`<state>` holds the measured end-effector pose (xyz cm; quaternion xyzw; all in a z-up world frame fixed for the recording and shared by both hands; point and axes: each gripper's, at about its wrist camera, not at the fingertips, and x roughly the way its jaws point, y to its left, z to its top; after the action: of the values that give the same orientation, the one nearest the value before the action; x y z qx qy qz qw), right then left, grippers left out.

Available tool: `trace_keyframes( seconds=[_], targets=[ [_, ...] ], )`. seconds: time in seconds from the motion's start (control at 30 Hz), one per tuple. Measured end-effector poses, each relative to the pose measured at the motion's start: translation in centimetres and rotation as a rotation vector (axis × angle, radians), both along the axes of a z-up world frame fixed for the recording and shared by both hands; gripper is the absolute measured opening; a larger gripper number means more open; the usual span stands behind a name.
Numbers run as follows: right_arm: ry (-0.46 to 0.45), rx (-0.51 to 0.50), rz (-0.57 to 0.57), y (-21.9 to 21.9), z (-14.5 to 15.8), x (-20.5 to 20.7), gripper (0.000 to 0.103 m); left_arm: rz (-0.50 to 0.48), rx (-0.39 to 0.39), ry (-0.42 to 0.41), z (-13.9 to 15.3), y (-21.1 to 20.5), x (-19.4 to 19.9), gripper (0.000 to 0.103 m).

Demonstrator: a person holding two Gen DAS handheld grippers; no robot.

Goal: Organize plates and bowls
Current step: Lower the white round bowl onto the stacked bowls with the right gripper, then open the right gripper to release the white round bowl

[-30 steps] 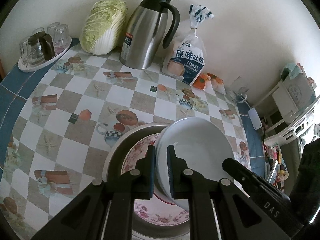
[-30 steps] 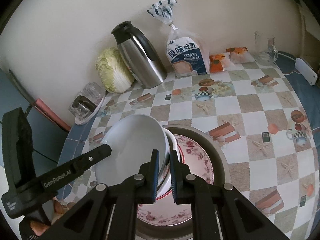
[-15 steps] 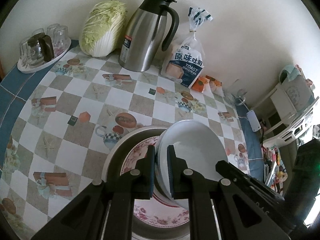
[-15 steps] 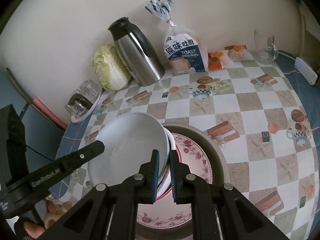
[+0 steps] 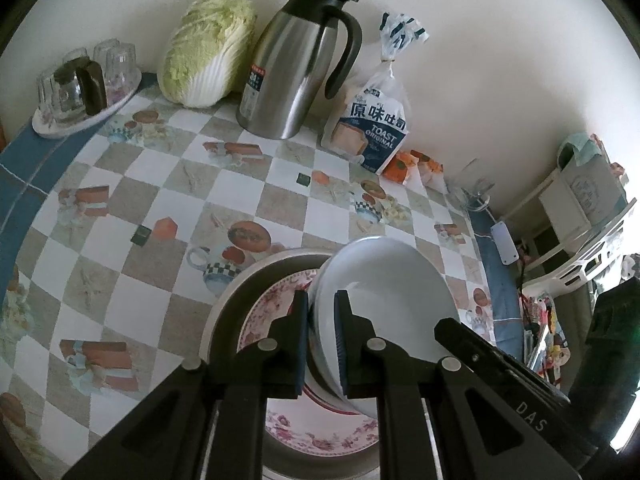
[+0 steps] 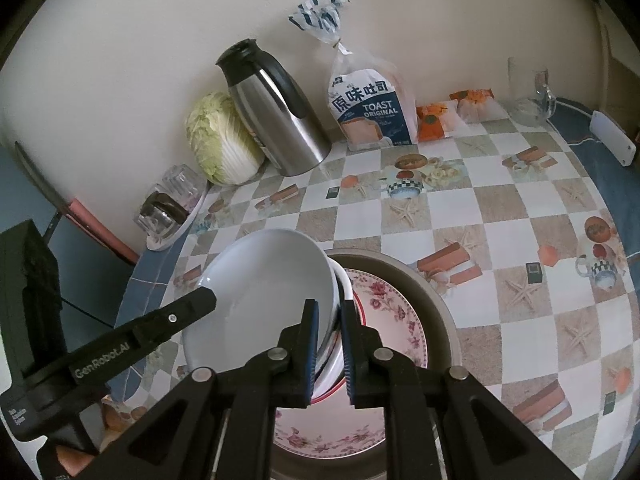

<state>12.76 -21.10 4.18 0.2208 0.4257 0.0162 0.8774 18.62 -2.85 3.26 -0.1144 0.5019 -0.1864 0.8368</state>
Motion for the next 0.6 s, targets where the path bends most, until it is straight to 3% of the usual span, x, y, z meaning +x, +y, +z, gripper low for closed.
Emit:
trace_keyframes(
  seconds=[0.33,0.43,0.47,0.53,0.6],
  targets=[
    [-0.008,-0.026,-0.013,-0.1,0.4,-0.1,0.014,0.001,0.01,-0.017,0.3,0.0,-0.2,0.015],
    [-0.014,-0.024,-0.023,-0.6,0.7,-0.3,0.014,0.008,0.013,-0.032,0.7,0.3,-0.4,0.042],
    [-0.014,-0.029,-0.026,-0.7,0.7,-0.3,0.017,0.01,0.014,-0.038,0.9,0.4,-0.4,0.052],
    [-0.008,-0.048,-0.034,-0.7,0.8,-0.3,0.029,0.017,0.013,-0.057,1.4,0.6,-0.5,0.055],
    [-0.004,-0.055,-0.041,-0.9,0.7,-0.3,0.05,0.034,0.008,-0.068,1.7,1.1,-0.6,0.063]
  ],
)
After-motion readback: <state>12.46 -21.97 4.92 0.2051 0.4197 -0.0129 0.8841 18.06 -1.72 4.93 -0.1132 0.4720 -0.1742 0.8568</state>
